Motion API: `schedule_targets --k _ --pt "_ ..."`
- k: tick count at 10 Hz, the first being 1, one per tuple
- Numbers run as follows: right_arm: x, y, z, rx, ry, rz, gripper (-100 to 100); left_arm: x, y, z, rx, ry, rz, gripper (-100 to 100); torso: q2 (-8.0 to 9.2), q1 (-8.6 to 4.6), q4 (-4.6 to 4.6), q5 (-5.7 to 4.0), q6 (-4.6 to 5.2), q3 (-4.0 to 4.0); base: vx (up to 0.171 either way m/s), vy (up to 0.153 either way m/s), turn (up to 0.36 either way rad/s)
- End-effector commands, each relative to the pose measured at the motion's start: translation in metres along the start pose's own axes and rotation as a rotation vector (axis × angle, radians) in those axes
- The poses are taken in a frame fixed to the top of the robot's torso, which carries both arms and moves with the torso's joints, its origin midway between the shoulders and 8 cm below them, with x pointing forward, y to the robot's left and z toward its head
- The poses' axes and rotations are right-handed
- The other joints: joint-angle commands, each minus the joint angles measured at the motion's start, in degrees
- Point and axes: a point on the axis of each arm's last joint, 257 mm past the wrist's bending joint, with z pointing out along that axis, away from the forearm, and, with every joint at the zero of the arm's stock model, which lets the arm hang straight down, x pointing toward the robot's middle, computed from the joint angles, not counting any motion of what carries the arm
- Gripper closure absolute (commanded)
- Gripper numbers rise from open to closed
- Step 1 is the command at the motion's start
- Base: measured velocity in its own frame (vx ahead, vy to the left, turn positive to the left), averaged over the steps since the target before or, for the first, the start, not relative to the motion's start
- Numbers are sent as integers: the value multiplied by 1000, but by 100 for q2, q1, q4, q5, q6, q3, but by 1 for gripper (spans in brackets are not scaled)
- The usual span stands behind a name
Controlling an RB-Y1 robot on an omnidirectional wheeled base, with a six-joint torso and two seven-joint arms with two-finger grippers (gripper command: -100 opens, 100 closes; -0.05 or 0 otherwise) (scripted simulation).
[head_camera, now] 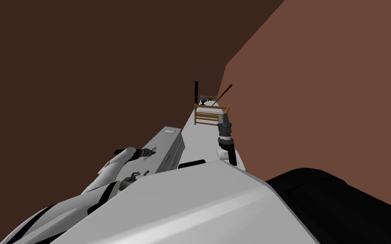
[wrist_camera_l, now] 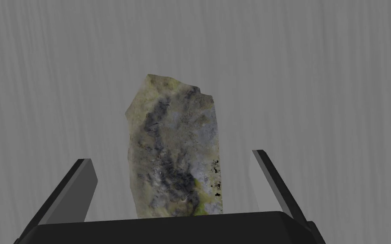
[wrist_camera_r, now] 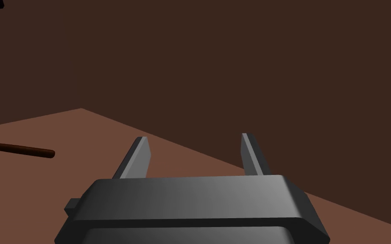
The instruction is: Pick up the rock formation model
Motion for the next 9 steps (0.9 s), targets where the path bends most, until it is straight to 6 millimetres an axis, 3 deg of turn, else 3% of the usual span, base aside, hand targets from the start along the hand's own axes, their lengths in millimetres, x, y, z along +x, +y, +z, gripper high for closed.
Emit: schedule_targets --k 1,5,6,9 --pt "0 0 0 0 0 0 0 1 0 5 12 -2 -19 -100 0 0 0 0 0 0 -65 57 -169" --pt "0 0 0 0 0 0 0 3 4 17 26 -7 -52 -100 17 25 1 10 -2 9 -69 70 -125" --pt "0 0 0 0 0 0 0 4 3 18 29 -6 -54 100 -1 22 -4 12 -6 -2 -9 4 4" --pt "0 0 0 0 0 0 0 4 2 18 30 -6 -53 100 -28 18 -13 14 -4 -20 0 0 0"
